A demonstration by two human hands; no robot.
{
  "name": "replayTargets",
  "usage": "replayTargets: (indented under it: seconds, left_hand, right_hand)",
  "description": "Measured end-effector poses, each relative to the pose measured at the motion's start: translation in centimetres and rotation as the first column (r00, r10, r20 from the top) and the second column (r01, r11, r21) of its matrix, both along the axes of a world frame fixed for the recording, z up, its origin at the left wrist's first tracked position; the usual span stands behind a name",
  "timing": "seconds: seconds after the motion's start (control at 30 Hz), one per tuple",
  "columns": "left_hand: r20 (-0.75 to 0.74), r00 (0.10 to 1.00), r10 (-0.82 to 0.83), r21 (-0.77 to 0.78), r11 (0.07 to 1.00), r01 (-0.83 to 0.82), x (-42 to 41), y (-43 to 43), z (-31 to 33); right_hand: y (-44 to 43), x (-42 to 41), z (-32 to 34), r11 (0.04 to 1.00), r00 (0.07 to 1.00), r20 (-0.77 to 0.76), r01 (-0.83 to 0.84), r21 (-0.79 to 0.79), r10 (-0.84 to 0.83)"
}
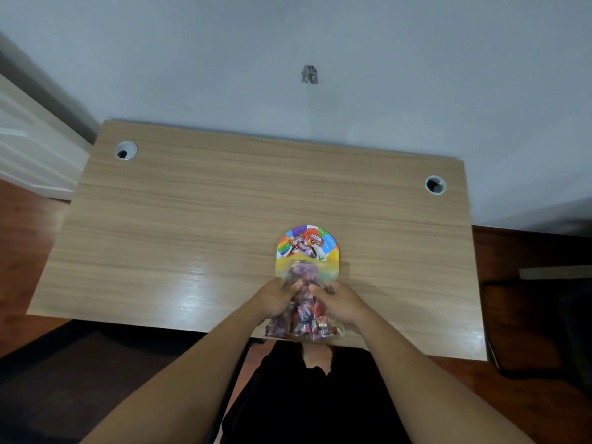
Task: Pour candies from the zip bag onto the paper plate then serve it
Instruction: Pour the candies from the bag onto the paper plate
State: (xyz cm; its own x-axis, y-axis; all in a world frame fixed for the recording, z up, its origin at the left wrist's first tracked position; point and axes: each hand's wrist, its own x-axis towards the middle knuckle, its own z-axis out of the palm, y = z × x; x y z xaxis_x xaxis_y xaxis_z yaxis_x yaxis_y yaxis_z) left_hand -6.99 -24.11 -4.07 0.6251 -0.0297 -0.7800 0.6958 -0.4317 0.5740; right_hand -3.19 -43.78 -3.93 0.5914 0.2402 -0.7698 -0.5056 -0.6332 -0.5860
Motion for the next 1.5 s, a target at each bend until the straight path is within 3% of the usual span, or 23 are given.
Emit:
replayTargets:
  seconds: [0.43, 1.23, 1.5]
  left_hand:
    - [-0.024, 0.998, 0.052, -0.055, 0.997, -0.053, -0.4, -0.2, 0.2]
    - [-0.036, 0.99, 0.137, -0.112, 0.984, -0.14, 0.2, -0.7, 1.2]
    - [-0.113, 0.972, 0.205, -0.138, 0.966, -0.219, 0.1, -0.7, 1.8]
  right_hand:
    - [-1.2, -0.2, -1.9, 1.0, 0.999, -0.043, 0.016, 0.006, -0.015]
    - [-1.8, 1.0, -0.3, 0.999, 0.999, 0.029, 0.033, 0.012, -0.033]
    - [-2.1, 1.4, 0.6, 0.995, 0.996, -0.014, 0.085, 0.06, -0.084]
